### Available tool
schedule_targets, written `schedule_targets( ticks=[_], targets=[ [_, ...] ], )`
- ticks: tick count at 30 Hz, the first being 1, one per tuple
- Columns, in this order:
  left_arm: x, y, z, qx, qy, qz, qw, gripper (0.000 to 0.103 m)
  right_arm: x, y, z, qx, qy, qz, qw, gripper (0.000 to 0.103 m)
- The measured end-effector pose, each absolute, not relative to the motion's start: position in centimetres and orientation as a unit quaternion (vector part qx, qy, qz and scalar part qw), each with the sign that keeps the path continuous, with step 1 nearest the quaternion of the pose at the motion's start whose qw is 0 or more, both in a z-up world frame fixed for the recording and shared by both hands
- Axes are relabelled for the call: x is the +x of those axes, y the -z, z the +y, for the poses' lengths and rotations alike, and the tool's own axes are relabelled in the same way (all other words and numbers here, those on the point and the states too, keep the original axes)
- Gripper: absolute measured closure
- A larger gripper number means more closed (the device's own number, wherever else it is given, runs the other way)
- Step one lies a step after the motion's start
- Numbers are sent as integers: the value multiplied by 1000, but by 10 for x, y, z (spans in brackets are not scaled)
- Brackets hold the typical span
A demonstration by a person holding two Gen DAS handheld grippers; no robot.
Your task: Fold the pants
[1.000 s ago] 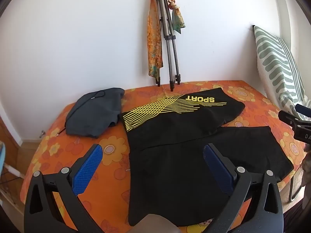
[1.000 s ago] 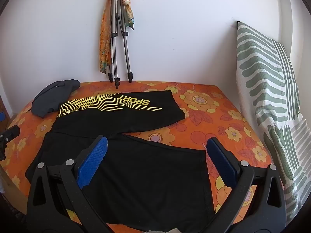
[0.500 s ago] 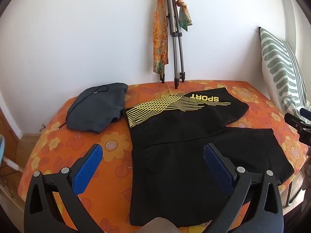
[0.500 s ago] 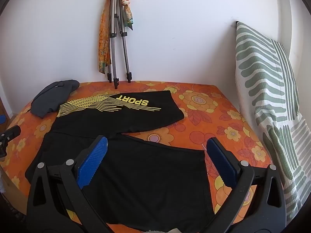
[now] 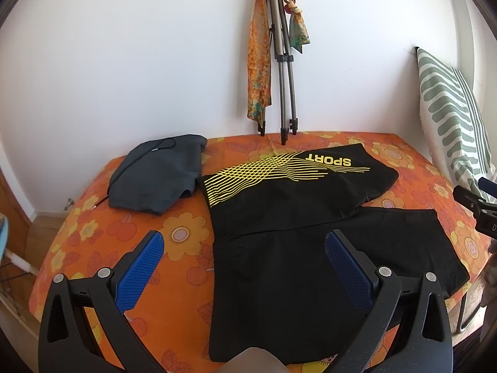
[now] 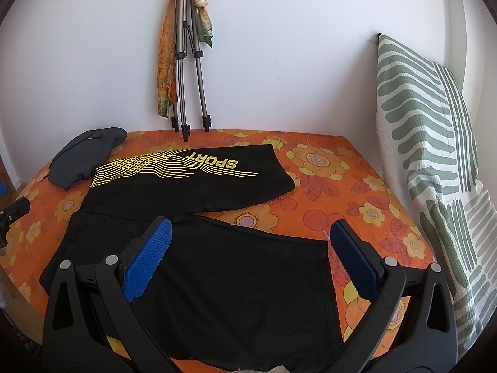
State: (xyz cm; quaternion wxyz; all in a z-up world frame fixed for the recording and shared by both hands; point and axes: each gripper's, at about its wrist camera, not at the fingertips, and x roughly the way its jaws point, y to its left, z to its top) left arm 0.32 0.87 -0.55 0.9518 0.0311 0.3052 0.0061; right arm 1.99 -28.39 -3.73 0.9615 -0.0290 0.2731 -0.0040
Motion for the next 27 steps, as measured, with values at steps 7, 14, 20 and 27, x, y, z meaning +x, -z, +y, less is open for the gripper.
schedule_targets(
  ticks=[7,14,20,27],
  targets=[
    [4,5,8,34,-6,303,952,0,20,37,-283,-28,5,272,962,0],
    [4,7,6,37,-9,304,952,0,20,37,-285,-27,5,273,962,0],
    [4,8,5,41,-9,304,952,0,20,38,-285,-25,3,274,961,0],
    [4,7,8,38,-10,304,952,0,20,38,-284,-23,2,276,961,0]
  ],
)
